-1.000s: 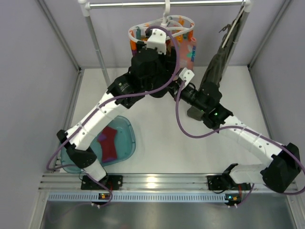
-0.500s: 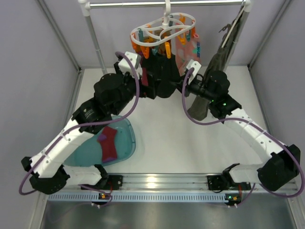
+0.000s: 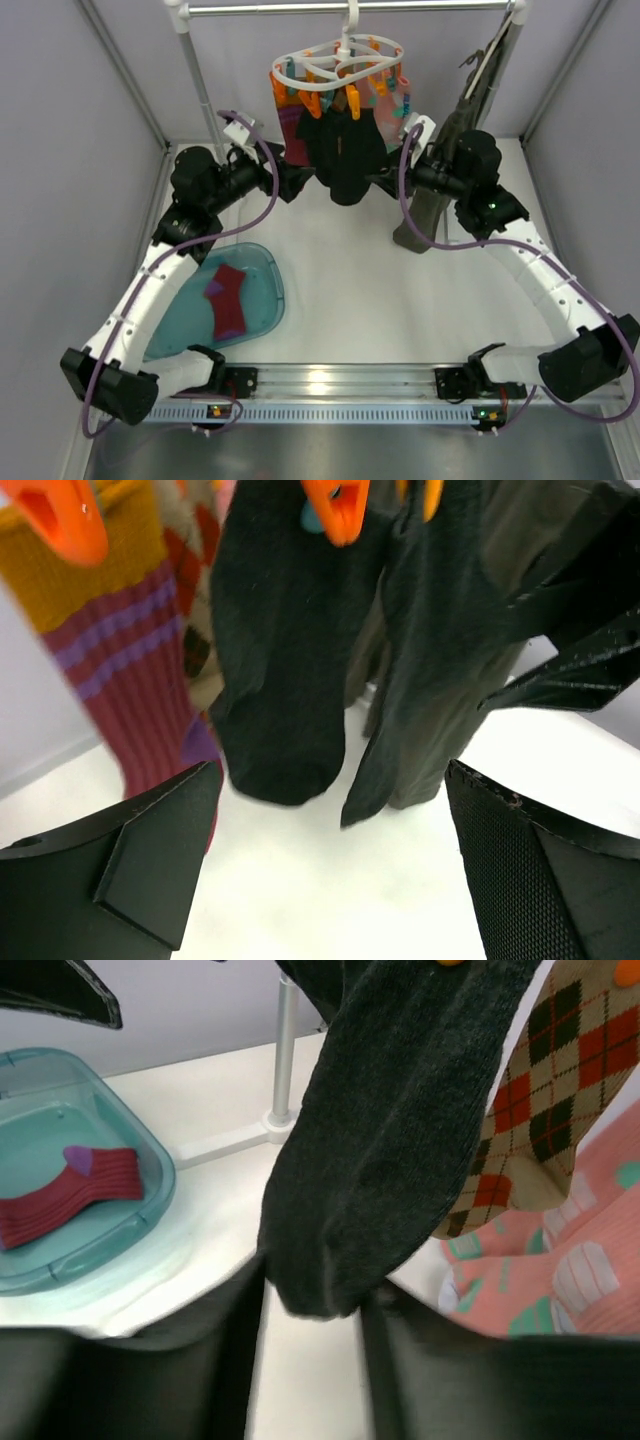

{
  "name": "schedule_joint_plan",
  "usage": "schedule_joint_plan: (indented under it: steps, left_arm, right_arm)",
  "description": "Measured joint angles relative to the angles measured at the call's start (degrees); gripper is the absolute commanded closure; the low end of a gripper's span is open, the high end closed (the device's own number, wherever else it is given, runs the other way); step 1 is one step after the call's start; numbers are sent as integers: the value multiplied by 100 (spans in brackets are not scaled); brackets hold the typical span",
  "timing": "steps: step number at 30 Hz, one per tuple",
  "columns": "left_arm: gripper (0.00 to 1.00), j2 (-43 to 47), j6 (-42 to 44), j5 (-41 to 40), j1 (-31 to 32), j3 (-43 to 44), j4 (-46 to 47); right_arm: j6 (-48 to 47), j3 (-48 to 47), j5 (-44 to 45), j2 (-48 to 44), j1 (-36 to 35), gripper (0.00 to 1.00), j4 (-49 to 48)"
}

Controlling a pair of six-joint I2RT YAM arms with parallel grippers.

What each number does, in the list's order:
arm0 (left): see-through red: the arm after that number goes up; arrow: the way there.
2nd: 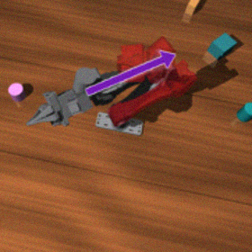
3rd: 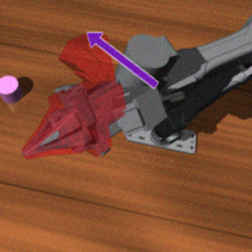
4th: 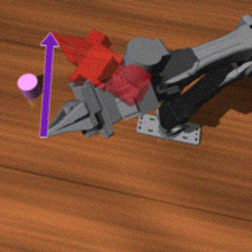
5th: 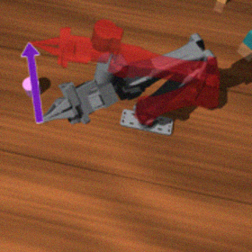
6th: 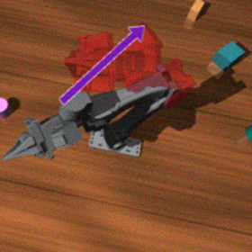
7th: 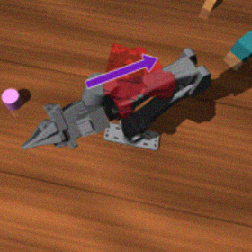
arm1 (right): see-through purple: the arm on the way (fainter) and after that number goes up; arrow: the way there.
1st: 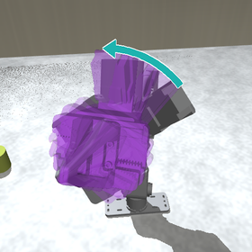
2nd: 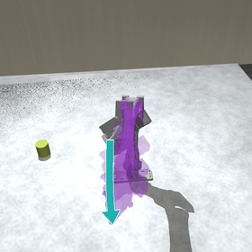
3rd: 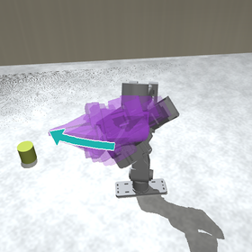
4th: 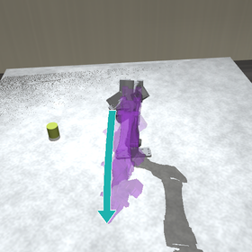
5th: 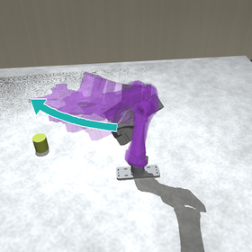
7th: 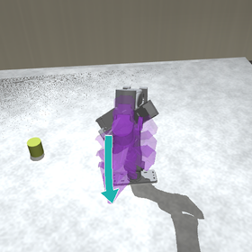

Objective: Remove the socks clipped to the hanger

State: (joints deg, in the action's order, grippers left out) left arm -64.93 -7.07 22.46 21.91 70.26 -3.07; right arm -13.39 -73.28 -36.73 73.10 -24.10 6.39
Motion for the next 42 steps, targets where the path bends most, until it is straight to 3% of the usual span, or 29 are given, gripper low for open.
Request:
schedule_joint_plan:
  steps: [4,9,12,13,14,17,30,37,42]
  left_arm:
    - [7,-619,0,944,-201,315,400]
    - [15,-1318,87,1427,-243,793,638]
    - [33,-1606,177,1556,-243,979,662]
    - [35,-1681,208,1582,-243,1032,660]
    - [34,-1751,245,1611,-243,1080,675]
    - [2,-1864,295,1606,-243,1130,778]
    - [2,-1655,533,870,-249,566,1088]
    - [2,-1943,566,1016,-251,1003,1187]
    - [20,-2238,662,1119,-260,1335,1300]
  right_arm:
    - [87,42,48,-122,52,27,131]
    - [365,483,243,-975,66,19,195]
    - [520,706,227,-1652,63,16,197]
    - [579,745,219,-1849,63,15,186]
    - [636,776,212,-2026,61,15,166]
    - [798,804,142,-2385,4,13,142]
    - [1115,1054,-90,-2739,-153,12,129]
    - [1215,1073,-348,-2660,-210,11,92]
    - [1215,1073,-516,-2653,-245,11,61]
